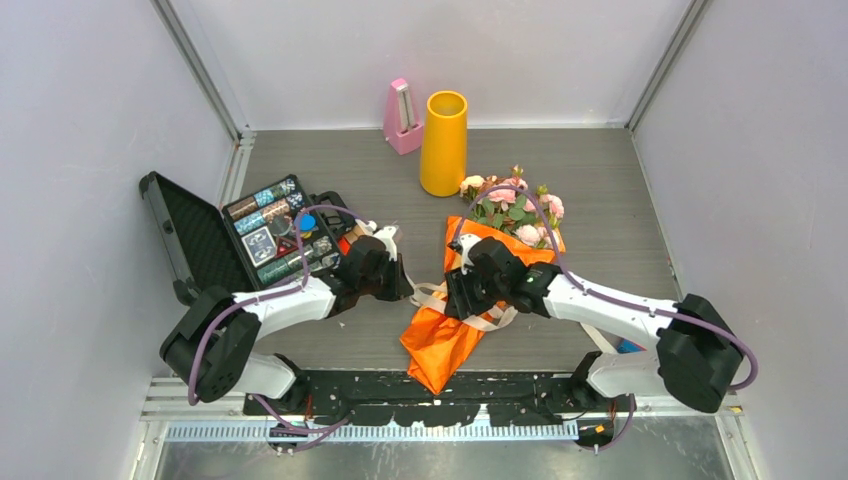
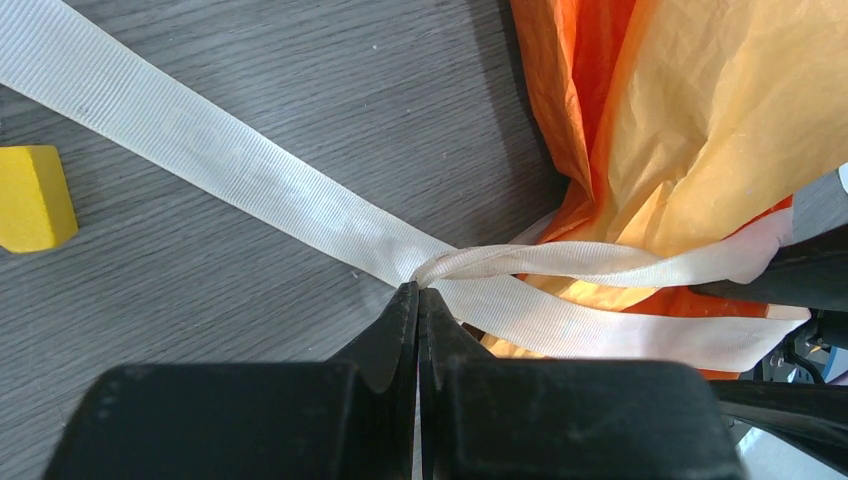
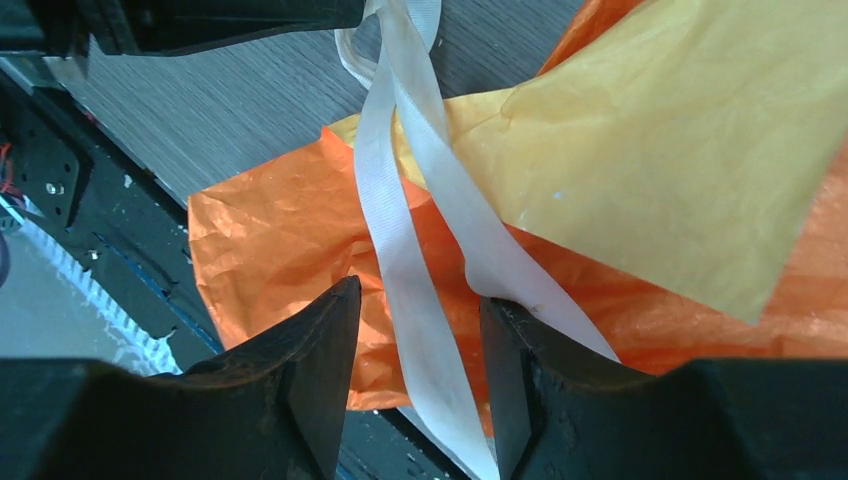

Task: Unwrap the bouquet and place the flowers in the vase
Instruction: Untie the ribbon from the wrapping paper.

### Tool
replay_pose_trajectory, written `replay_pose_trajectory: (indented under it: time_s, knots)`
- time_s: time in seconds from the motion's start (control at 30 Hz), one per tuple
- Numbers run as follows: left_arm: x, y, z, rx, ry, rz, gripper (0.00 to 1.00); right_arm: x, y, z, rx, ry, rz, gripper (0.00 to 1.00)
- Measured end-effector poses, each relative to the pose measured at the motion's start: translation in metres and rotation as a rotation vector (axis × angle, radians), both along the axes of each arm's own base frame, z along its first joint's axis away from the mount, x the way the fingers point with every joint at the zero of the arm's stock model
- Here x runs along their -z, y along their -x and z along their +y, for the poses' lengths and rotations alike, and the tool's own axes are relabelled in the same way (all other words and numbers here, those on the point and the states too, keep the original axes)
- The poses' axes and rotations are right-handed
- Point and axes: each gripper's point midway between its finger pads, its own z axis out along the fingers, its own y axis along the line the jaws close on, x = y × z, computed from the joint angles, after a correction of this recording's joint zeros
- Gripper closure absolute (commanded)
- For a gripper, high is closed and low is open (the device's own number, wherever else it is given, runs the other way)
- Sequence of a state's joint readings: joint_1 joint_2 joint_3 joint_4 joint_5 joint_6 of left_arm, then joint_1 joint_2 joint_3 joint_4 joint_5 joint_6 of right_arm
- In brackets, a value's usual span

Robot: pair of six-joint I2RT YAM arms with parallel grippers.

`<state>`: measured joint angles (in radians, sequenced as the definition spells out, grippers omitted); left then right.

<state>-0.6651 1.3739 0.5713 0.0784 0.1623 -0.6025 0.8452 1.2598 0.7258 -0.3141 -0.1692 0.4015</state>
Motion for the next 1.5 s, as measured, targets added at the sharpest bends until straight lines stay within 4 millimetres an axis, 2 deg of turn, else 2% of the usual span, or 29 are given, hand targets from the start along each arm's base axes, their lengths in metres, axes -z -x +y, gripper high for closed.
replay_pose_trajectory:
  time_s: [0.13, 0.17, 0.23, 0.27, 0.33, 0.5, 0.63, 0.7, 0.77, 0.87, 1.03, 1.07, 1.13, 1.27, 1.3, 1.43, 1.5]
  knots:
    - [0.000, 0.001, -0.001, 0.004, 0.003, 0.002, 1.00, 0.010, 0.000, 0.005, -0.020, 0.023, 0.000, 0.49]
    - [0.000, 0.001, -0.001, 0.005, 0.003, 0.003, 1.00, 0.012, 0.000, 0.007, -0.025, 0.027, 0.000, 0.53]
    - [0.000, 0.001, -0.001, 0.005, 0.003, 0.003, 1.00, 0.016, 0.001, 0.011, -0.035, 0.031, 0.003, 0.66]
    - [0.000, 0.001, -0.001, 0.005, 0.004, 0.003, 1.00, 0.018, 0.001, 0.012, -0.042, 0.034, 0.002, 0.80]
    - [0.000, 0.001, -0.001, 0.003, 0.003, 0.004, 1.00, 0.019, 0.002, 0.013, -0.044, 0.037, -0.001, 0.96]
    - [0.000, -0.002, 0.001, -0.026, 0.007, 0.011, 1.00, 0.010, -0.003, 0.008, 0.020, 0.042, -0.032, 1.00]
    - [0.002, -0.006, 0.003, -0.061, 0.015, 0.027, 1.00, -0.025, -0.012, -0.006, 0.131, -0.014, -0.119, 1.00]
    - [0.004, -0.007, 0.004, -0.079, 0.019, 0.036, 1.00, -0.043, -0.013, -0.018, 0.199, -0.058, -0.165, 1.00]
    - [0.005, -0.008, 0.005, -0.091, 0.022, 0.041, 1.00, -0.054, -0.011, -0.034, 0.272, -0.083, -0.194, 1.00]
    - [0.009, -0.008, 0.008, -0.111, 0.026, 0.052, 1.00, -0.058, -0.010, -0.066, 0.404, -0.085, -0.226, 1.00]
    - [0.015, -0.004, 0.013, -0.119, 0.015, 0.062, 1.00, -0.063, -0.008, -0.130, 0.692, -0.082, -0.291, 1.00]
    - [0.016, -0.004, 0.013, -0.117, 0.012, 0.062, 0.97, -0.066, -0.008, -0.143, 0.752, -0.089, -0.306, 1.00]
    - [0.017, -0.003, 0.014, -0.105, 0.003, 0.056, 0.85, -0.071, -0.008, -0.165, 0.864, -0.116, -0.340, 1.00]
    - [0.015, 0.000, 0.018, -0.062, -0.025, 0.030, 0.68, -0.078, -0.008, -0.199, 1.031, -0.158, -0.400, 1.00]
    - [0.013, 0.001, 0.019, -0.053, -0.033, 0.024, 0.61, -0.078, -0.008, -0.206, 1.069, -0.164, -0.412, 1.00]
    - [-0.013, -0.001, 0.021, -0.010, -0.046, -0.052, 0.45, -0.078, -0.006, -0.230, 1.187, -0.189, -0.451, 1.00]
    - [-0.035, -0.006, 0.017, 0.018, -0.032, -0.120, 0.41, -0.079, -0.005, -0.239, 1.227, -0.210, -0.470, 1.00]
